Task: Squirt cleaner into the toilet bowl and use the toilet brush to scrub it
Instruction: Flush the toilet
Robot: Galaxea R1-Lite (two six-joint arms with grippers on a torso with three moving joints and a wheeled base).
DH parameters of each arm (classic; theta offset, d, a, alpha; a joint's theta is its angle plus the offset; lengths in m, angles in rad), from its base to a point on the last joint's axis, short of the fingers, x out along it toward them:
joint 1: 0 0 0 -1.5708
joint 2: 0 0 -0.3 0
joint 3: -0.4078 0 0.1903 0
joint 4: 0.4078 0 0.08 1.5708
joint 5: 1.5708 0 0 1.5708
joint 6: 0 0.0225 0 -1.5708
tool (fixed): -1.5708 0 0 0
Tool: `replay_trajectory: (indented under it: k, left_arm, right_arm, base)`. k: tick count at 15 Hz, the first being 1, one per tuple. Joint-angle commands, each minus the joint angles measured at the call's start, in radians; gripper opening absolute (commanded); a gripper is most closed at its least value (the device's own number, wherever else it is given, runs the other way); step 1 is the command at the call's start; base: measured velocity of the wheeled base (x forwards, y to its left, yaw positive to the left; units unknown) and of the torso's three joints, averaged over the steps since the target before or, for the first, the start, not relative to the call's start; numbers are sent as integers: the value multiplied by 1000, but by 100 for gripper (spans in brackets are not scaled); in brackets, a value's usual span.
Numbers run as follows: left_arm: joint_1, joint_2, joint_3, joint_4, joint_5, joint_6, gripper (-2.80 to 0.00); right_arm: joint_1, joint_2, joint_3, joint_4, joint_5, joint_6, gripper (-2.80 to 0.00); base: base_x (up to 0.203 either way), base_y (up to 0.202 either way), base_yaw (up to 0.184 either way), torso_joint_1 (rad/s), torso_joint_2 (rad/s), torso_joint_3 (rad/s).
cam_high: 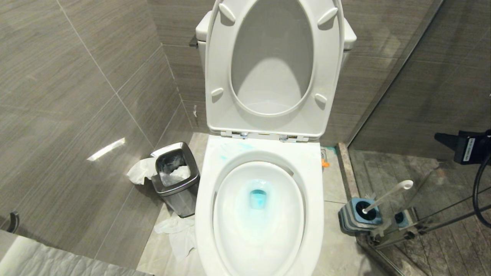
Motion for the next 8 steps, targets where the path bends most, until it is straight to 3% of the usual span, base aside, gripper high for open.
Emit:
replay_trajectory:
  k: [1,8]
  left_arm:
    - [0,2,2,0,0,0,-280]
    - [0,2,2,0,0,0,-280]
  right_arm:
    - [0,-54,-4,24,1,1,-280]
    - [11,-197,-106,172,2,4,-280]
  base:
    - [0,0,0,0,0,0]
    - [0,0,0,0,0,0]
